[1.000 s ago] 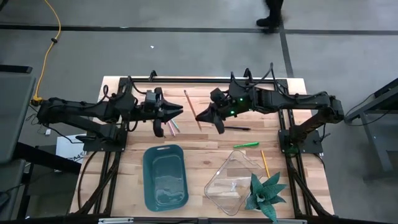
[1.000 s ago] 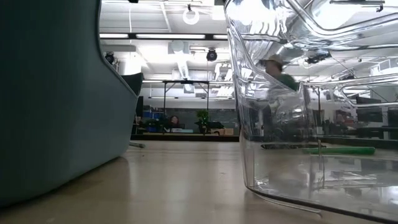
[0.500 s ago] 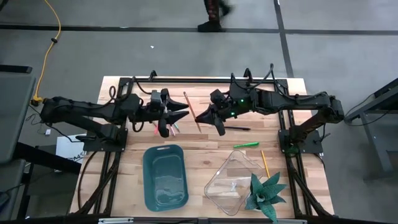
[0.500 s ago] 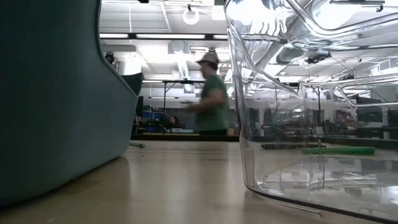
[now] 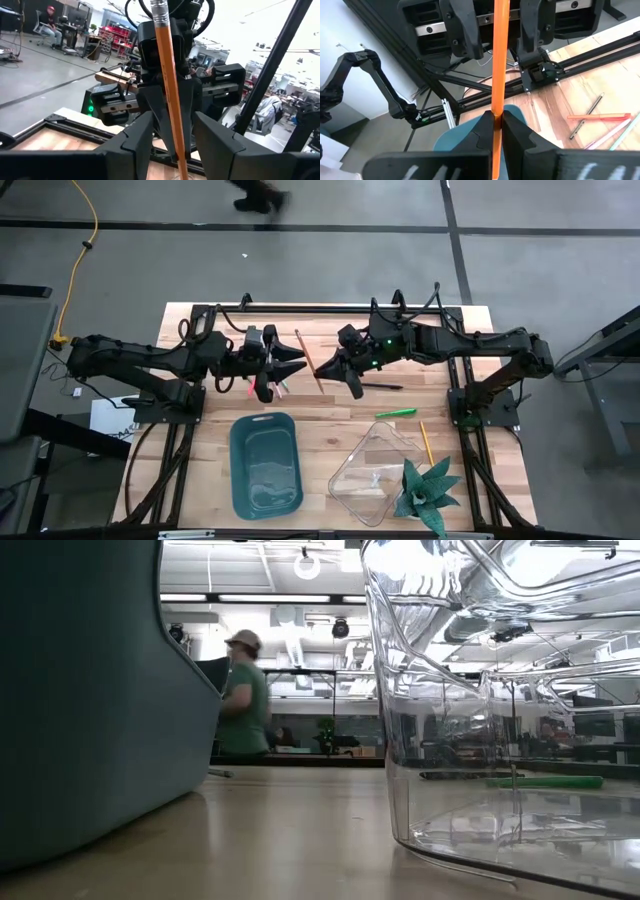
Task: Sort pens & pencils
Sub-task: Put the dark orange pencil into the blue bin
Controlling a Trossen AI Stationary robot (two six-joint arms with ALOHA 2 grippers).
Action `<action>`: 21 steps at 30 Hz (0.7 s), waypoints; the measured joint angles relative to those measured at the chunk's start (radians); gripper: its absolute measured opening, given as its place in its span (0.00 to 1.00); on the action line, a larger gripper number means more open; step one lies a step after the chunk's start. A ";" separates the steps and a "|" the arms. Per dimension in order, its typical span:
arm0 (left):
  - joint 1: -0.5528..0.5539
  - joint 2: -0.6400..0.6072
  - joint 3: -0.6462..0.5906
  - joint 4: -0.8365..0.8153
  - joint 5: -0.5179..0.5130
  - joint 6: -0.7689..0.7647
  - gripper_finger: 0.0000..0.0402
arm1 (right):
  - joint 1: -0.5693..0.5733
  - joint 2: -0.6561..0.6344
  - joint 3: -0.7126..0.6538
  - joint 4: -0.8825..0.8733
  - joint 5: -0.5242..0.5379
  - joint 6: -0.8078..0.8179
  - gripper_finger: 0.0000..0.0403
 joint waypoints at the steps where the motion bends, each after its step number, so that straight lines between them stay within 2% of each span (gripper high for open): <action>1: 0.000 0.000 0.000 0.000 0.000 0.000 0.33 | 0.000 0.000 0.000 0.000 -0.006 0.000 0.01; 21: 0.000 0.000 0.000 -0.005 0.018 -0.012 0.33 | 0.000 0.013 -0.001 0.000 -0.031 0.004 0.01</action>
